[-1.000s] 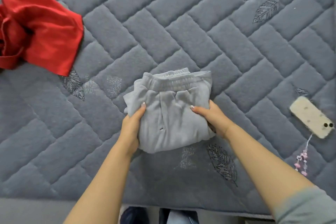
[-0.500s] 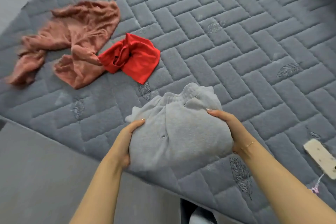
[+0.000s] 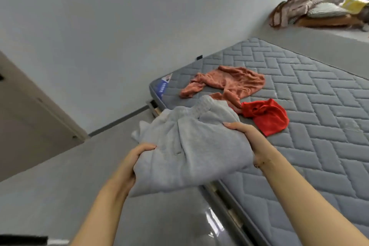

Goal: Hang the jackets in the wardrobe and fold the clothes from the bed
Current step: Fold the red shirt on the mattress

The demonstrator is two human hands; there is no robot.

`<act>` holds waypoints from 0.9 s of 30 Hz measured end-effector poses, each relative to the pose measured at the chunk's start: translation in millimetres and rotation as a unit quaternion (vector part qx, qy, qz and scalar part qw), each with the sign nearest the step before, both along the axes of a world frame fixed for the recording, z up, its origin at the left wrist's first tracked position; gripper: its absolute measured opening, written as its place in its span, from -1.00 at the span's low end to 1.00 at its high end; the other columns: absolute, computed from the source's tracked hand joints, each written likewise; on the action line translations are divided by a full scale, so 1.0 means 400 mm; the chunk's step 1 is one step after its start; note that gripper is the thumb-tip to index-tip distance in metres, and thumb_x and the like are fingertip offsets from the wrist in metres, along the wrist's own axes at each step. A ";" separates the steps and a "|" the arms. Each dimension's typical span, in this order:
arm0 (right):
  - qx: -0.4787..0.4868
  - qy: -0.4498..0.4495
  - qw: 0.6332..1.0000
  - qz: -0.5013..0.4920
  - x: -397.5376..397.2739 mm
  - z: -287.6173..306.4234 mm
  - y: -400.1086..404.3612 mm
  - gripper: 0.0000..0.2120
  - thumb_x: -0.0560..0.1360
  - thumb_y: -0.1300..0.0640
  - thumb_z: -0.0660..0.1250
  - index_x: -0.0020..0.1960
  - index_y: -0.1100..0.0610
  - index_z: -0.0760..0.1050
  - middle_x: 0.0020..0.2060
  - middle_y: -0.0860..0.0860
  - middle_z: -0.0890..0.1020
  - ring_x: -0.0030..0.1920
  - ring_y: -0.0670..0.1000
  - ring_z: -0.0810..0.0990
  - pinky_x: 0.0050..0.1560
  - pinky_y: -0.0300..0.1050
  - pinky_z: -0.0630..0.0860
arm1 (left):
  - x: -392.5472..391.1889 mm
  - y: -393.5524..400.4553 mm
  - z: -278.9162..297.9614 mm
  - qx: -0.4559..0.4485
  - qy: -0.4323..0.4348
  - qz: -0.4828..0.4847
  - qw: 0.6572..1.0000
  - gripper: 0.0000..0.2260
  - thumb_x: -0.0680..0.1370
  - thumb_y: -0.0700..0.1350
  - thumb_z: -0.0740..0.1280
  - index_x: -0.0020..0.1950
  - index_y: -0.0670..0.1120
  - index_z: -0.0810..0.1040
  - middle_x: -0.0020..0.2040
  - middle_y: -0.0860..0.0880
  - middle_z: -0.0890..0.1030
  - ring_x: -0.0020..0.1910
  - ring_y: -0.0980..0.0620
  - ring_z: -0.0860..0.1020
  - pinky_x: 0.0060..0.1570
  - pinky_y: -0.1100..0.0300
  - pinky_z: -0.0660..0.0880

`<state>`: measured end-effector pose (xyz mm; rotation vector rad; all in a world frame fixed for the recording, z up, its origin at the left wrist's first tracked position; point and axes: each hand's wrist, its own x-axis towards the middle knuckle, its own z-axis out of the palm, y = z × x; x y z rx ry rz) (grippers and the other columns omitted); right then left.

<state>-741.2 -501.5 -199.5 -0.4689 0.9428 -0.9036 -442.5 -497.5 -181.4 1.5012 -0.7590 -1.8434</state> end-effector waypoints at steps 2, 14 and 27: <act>-0.024 -0.005 0.998 0.057 0.153 0.069 -0.041 -0.49 0.36 0.08 0.50 0.27 0.21 0.57 0.15 0.18 0.65 0.13 0.18 0.64 0.09 0.09 0.55 | 0.147 0.038 0.079 -0.031 -0.017 0.065 0.997 -0.90 0.22 -0.09 0.40 -0.43 -0.10 0.66 -0.40 -0.11 0.63 -0.43 -0.04 0.63 -0.48 0.20 0.53; -0.145 -0.051 0.893 0.422 0.954 0.432 -0.150 -0.61 0.34 0.07 0.50 0.14 0.18 0.66 0.06 0.15 0.68 0.01 0.17 0.69 -0.09 0.07 0.62 | 0.716 0.418 0.455 -0.164 -0.056 0.417 0.892 -0.79 0.17 -0.14 0.49 -0.22 -0.13 0.74 -0.21 -0.12 0.70 -0.26 -0.04 0.68 -0.36 0.18 0.59; -0.217 -0.172 0.687 0.672 1.638 0.747 0.169 -0.64 0.45 0.13 0.42 0.24 0.16 0.60 0.06 0.11 0.68 0.00 0.12 0.69 -0.04 0.00 0.63 | 0.942 0.920 0.762 -0.292 -0.209 0.682 0.637 -0.50 0.51 -0.39 0.18 -0.58 -0.09 0.61 -0.46 0.02 0.63 -0.48 0.19 0.61 -0.50 0.42 0.47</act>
